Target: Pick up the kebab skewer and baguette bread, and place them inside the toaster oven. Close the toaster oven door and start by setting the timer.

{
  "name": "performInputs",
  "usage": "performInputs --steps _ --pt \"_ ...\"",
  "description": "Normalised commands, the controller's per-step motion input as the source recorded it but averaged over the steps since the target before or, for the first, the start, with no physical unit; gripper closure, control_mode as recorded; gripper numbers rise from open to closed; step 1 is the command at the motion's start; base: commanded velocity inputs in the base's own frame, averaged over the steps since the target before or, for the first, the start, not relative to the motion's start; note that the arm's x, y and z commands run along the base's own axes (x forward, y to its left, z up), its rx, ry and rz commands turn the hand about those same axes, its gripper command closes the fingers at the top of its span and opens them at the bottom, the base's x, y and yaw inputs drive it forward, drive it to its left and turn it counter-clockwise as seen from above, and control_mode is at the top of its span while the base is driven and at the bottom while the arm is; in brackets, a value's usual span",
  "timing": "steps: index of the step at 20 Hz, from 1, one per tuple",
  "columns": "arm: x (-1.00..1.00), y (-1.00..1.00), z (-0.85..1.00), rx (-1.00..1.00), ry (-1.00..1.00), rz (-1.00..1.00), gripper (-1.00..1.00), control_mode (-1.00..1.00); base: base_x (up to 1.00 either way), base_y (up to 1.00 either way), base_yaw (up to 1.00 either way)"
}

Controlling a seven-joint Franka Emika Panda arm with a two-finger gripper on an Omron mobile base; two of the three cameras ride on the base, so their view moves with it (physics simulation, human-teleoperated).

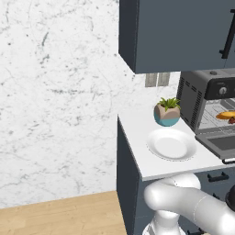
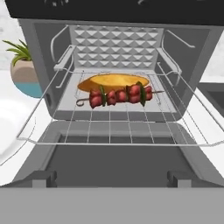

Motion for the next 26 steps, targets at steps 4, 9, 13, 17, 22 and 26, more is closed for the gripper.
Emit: performInputs --steps 4,9,13,17,22,26 --pt "0.14 0.12 -0.03 0.0 0.0 0.0 -1.0 -1.0 0.0 0.0 0.0" --pt "0.08 0.03 -0.16 0.0 -0.03 0.0 -1.0 -1.0 0.0 0.0 0.0" --pt "0.0 0.0 -0.29 0.0 -0.07 0.0 -1.0 -1.0 0.0 0.0 0.0" --pt "0.0 0.0 -0.12 0.0 -0.05 0.0 -1.0 -1.0 0.0 0.0 0.0" --pt "0.01 0.0 0.0 0.0 -0.01 0.0 -1.0 -1.0 0.0 0.0 0.0" --pt "0.04 0.0 0.0 0.0 0.0 0.0 -1.0 -1.0 0.0 0.0 0.0"
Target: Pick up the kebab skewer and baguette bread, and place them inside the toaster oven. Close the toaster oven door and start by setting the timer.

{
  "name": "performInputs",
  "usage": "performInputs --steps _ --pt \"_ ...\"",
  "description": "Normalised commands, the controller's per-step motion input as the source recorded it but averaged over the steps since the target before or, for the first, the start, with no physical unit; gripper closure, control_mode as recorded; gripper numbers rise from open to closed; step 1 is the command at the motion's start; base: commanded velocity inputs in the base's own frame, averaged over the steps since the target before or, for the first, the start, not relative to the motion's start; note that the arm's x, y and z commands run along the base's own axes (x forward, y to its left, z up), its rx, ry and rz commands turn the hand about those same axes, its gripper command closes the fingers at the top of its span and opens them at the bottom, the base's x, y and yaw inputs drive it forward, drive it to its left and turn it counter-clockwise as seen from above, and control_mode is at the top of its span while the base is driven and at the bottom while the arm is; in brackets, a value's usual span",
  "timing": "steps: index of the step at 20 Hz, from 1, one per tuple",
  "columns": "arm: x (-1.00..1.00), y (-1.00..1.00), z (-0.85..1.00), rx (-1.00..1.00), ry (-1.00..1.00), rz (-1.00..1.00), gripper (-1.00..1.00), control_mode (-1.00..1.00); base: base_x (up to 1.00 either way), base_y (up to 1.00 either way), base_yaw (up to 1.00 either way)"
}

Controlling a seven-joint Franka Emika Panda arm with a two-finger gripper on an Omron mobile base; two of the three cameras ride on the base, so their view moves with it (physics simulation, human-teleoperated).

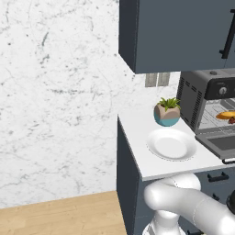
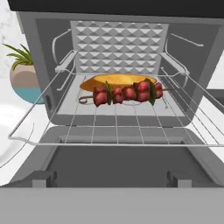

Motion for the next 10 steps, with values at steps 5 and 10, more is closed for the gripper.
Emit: performInputs --steps 5,10 --pt "0.03 0.0 0.0 0.0 -0.01 0.0 -1.0 -1.0 0.0 0.0 0.0" --pt "0.01 0.0 0.0 0.0 -0.01 0.0 -1.0 -1.0 0.0 0.0 0.0"
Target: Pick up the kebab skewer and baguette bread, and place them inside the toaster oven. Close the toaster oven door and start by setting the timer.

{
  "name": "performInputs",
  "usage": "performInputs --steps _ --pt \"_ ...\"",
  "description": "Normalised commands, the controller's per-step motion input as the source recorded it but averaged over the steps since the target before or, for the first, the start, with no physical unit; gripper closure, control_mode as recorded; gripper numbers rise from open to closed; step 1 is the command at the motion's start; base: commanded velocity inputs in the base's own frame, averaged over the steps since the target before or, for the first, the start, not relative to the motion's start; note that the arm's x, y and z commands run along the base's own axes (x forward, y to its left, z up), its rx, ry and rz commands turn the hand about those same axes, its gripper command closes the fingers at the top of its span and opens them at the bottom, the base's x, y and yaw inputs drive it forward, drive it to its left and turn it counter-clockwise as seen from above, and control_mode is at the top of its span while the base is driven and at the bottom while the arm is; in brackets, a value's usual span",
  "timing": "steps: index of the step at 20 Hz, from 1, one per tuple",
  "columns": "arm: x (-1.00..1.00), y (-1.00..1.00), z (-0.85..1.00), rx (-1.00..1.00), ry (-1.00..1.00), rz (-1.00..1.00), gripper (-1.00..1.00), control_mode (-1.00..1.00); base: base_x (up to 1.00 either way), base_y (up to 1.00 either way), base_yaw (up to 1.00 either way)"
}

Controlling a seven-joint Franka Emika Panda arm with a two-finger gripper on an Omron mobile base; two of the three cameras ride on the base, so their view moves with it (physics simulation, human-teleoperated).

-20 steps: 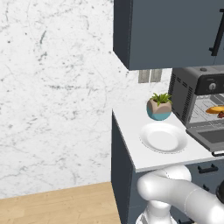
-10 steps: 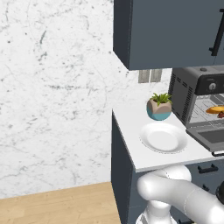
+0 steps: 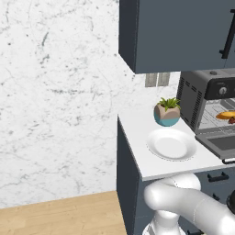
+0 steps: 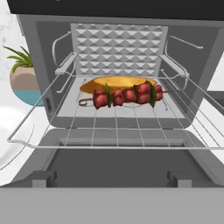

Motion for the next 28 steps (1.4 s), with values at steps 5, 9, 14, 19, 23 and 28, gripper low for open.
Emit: performInputs --steps 5,9,14,19,23,28 --pt "0.16 0.0 0.0 0.0 -0.02 0.0 -1.0 -1.0 0.0 0.0 0.0" --pt "0.24 0.0 0.0 0.0 -0.02 0.0 -1.0 -1.0 0.0 0.0 0.0" --pt "0.09 0.0 -0.04 0.0 -0.01 0.0 -1.0 -1.0 0.0 0.0 0.0" --pt "0.06 0.0 -0.07 0.0 -0.01 0.0 -1.0 -1.0 0.0 0.0 0.0" --pt "0.13 -0.02 0.0 0.0 0.0 0.0 -1.0 -1.0 0.0 0.0 0.0" --pt "0.11 -0.11 0.0 0.01 0.0 0.0 -1.0 -1.0 0.0 0.0 0.0"
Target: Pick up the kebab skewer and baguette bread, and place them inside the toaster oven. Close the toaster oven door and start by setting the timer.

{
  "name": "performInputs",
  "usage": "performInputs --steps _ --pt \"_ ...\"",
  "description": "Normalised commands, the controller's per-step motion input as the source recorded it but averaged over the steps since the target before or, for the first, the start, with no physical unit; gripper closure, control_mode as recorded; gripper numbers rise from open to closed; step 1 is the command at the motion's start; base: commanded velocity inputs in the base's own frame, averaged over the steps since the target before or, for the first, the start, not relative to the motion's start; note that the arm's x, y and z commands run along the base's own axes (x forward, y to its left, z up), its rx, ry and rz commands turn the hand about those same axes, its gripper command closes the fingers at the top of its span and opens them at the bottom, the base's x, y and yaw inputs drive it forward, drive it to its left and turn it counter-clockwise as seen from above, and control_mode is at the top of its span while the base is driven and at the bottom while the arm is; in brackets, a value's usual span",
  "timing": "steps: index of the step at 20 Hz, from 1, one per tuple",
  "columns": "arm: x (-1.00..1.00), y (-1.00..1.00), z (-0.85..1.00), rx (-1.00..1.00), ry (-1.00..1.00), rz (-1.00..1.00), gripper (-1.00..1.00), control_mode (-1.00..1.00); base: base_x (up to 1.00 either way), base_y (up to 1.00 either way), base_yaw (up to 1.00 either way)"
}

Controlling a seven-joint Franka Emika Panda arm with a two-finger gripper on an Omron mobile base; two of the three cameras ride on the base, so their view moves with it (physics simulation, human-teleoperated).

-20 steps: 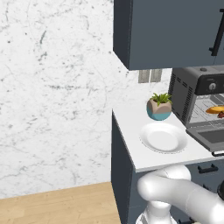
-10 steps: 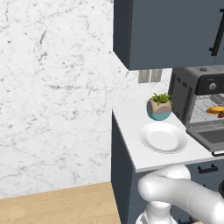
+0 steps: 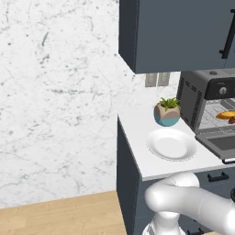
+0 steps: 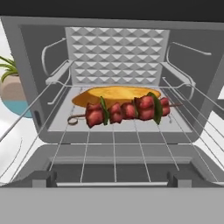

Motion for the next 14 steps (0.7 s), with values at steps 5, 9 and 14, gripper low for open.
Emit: performInputs --steps 5,9,14 --pt "0.02 -0.15 -0.01 0.0 0.0 0.0 -1.0 -1.0 0.0 0.0 0.0" --pt "0.02 -0.06 -0.01 0.0 0.0 0.0 -1.0 -1.0 0.0 0.0 0.0" --pt "0.01 0.0 -0.09 0.0 0.0 0.0 -1.0 -1.0 0.0 0.0 0.0"
